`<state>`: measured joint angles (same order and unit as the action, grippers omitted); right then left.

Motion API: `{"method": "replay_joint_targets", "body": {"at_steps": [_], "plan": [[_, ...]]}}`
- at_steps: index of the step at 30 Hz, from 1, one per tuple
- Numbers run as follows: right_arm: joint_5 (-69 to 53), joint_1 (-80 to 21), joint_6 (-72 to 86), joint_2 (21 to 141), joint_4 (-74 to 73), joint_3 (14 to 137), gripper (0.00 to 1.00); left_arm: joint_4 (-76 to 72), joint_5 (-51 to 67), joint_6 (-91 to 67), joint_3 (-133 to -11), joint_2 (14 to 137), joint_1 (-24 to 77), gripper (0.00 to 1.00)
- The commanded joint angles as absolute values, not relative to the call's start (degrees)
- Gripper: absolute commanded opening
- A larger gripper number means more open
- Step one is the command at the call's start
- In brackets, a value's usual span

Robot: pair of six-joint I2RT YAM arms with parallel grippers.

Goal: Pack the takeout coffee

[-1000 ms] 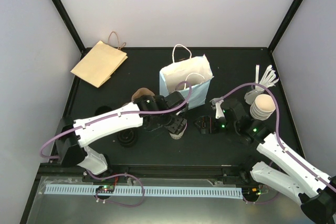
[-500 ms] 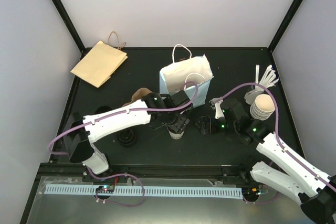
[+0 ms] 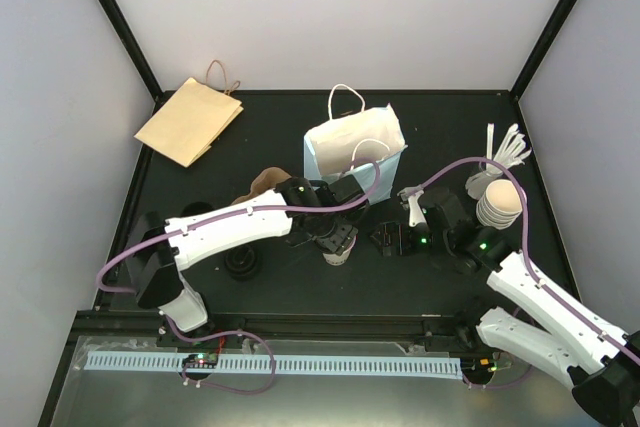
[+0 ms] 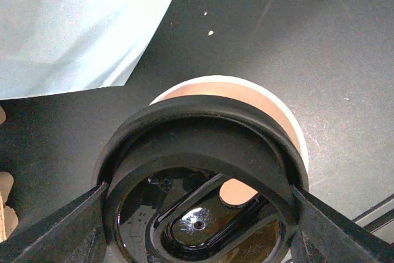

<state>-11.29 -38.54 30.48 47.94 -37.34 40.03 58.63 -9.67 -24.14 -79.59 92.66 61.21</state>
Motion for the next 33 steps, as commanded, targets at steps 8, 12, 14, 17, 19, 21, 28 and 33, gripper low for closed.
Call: {"method": "replay_joint_targets", "body": {"at_steps": [8,12,14,17,19,21,28,33], "plan": [[-11.43,-38.40,29.69,47.81,-37.44,40.62,1.00,58.53,-10.47,-23.19,-80.79,94.37,61.52,0.68],[-11.68,-38.36,29.68,47.97,-37.36,40.61,1.00,57.95,-10.05,-23.04,-80.43,94.62,61.44,0.68],[-11.77,-38.36,29.63,48.01,-37.35,40.65,1.00,57.79,-9.87,-23.04,-80.29,94.82,61.44,0.68],[-11.86,-38.36,29.58,48.08,-37.36,40.74,1.00,57.73,-9.76,-23.04,-80.30,95.16,61.44,0.68],[-11.87,-38.36,29.58,48.06,-37.44,40.78,1.00,57.74,-9.52,-23.09,-80.44,95.47,61.44,0.68],[-11.87,-38.36,29.52,48.07,-37.46,40.78,1.00,57.79,-9.14,-23.07,-80.71,95.49,61.44,0.68],[-12.28,-38.40,29.40,48.42,-37.28,40.81,1.00,56.98,-8.13,-22.58,-81.61,93.62,61.44,0.69],[-12.57,-38.41,29.29,48.84,-37.01,40.79,1.00,56.42,-7.58,-22.50,-81.75,93.16,61.44,0.70]]}}
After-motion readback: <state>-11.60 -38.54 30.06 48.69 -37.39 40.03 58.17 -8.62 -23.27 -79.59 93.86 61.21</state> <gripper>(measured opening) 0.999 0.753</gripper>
